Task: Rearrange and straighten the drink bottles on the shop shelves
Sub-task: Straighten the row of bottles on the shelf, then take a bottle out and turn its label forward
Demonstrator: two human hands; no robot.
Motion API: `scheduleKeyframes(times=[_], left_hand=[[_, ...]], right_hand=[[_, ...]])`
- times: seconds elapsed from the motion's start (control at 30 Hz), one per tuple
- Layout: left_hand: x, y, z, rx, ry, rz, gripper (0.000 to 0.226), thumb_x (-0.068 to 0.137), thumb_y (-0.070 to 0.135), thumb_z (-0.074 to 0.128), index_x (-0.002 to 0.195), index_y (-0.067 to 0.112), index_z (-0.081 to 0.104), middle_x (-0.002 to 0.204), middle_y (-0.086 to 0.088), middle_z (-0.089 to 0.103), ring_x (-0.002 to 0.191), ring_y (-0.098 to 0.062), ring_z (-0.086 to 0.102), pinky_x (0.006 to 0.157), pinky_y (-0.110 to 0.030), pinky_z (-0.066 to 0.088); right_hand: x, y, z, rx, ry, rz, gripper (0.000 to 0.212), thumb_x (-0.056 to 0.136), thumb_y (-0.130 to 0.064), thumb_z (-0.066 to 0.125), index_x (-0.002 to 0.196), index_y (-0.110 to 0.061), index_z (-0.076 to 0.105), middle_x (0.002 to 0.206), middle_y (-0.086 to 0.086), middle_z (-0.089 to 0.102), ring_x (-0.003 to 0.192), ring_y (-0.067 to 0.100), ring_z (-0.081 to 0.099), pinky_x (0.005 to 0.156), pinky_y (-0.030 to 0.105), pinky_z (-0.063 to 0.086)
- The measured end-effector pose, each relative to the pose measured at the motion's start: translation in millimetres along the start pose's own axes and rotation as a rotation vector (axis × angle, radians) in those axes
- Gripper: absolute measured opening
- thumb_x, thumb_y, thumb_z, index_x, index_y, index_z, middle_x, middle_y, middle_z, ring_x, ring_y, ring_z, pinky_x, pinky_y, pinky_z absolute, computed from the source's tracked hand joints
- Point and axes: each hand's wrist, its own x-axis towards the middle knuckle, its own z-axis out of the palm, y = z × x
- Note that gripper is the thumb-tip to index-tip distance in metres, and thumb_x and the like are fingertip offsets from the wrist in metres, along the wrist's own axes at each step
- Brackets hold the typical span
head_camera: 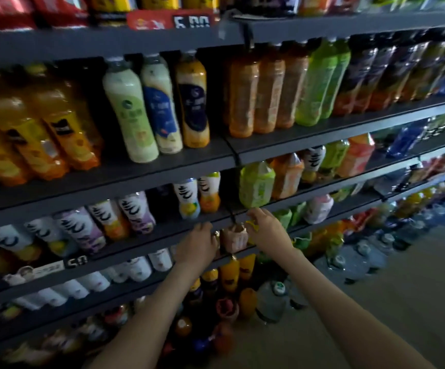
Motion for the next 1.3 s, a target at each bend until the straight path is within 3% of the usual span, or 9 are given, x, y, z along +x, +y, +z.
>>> scheduleKeyframes(times=[0.23,0.37,0.57,0.7,0.83,1.0,1.17,1.27,1.3], left_hand=[[33,111,17,-0.03,0.089,0.119,0.037,0.1,0.03,0.041,0.135,0.017,0.041,0.131,-0.002,0.047,0.112,-0.021,0.052,0.075,-0.031,0.046],[70,167,29,-0.047,0.104,0.192,0.039,0.101,0.031,0.039,0.138,0.017,0.039,0.136,-0.001,0.045,0.114,-0.02,0.052,0.077,-0.029,0.047],[137,246,57,-0.077,0.078,0.313,0.04,0.099,0.029,0.042,0.137,0.017,0.039,0.141,-0.004,0.042,0.119,-0.025,0.05,0.082,-0.036,0.048],[180,293,73,-0.077,0.08,0.334,0.04,0.097,0.028,0.044,0.136,0.019,0.041,0.134,-0.004,0.049,0.12,-0.025,0.049,0.086,-0.037,0.044],[206,326,89,-0.149,0.148,0.239,0.034,0.095,0.025,0.046,0.129,0.018,0.049,0.128,-0.005,0.054,0.116,-0.026,0.053,0.082,-0.037,0.045],[222,328,118,-0.286,0.394,0.077,0.026,0.084,0.015,0.064,0.109,0.009,0.061,0.104,-0.011,0.065,0.096,-0.032,0.061,0.072,-0.036,0.048],[231,344,139,-0.494,0.521,-0.234,0.053,0.089,0.022,0.063,0.133,0.0,0.042,0.127,-0.019,0.051,0.116,-0.034,0.051,0.089,-0.035,0.043],[247,356,157,-0.614,0.567,-0.327,0.067,0.091,0.021,0.06,0.143,-0.004,0.025,0.144,-0.021,0.037,0.132,-0.032,0.038,0.105,-0.031,0.033],[254,357,164,-0.654,0.584,-0.337,0.071,0.091,0.019,0.06,0.145,-0.004,0.02,0.147,-0.021,0.033,0.135,-0.031,0.034,0.109,-0.031,0.03]], right_hand=[[2,84,-73,0.058,0.149,0.043,0.03,0.093,-0.022,0.056,0.122,-0.013,0.051,0.118,0.004,0.055,0.105,0.022,0.057,0.081,0.036,0.051],[21,126,-107,0.067,0.216,0.078,0.033,0.092,-0.018,0.057,0.124,-0.012,0.051,0.121,0.005,0.053,0.107,0.023,0.055,0.078,0.03,0.046],[62,196,-156,0.059,0.255,0.179,0.037,0.092,-0.022,0.055,0.128,-0.015,0.049,0.125,0.005,0.052,0.113,0.022,0.053,0.09,0.033,0.045],[85,243,-183,0.049,0.275,0.255,0.036,0.09,-0.02,0.059,0.124,-0.012,0.052,0.121,0.005,0.055,0.109,0.023,0.054,0.087,0.03,0.042],[104,285,-204,0.06,0.271,0.312,0.037,0.089,-0.021,0.059,0.125,-0.013,0.051,0.12,0.006,0.055,0.108,0.024,0.055,0.086,0.031,0.043],[133,324,-209,0.088,0.173,0.24,0.035,0.089,-0.016,0.059,0.122,-0.009,0.052,0.117,0.007,0.056,0.108,0.023,0.053,0.082,0.024,0.037],[162,342,-200,0.153,0.026,0.055,0.029,0.09,-0.016,0.06,0.118,-0.01,0.054,0.103,0.002,0.057,0.088,0.016,0.054,0.072,0.02,0.038],[172,358,-185,0.201,-0.036,-0.08,0.027,0.09,-0.015,0.06,0.116,-0.011,0.057,0.105,0.005,0.062,0.09,0.017,0.059,0.078,0.025,0.051],[175,363,-180,0.21,-0.048,-0.112,0.026,0.09,-0.014,0.06,0.115,-0.011,0.058,0.105,0.005,0.062,0.09,0.016,0.06,0.078,0.021,0.051]])
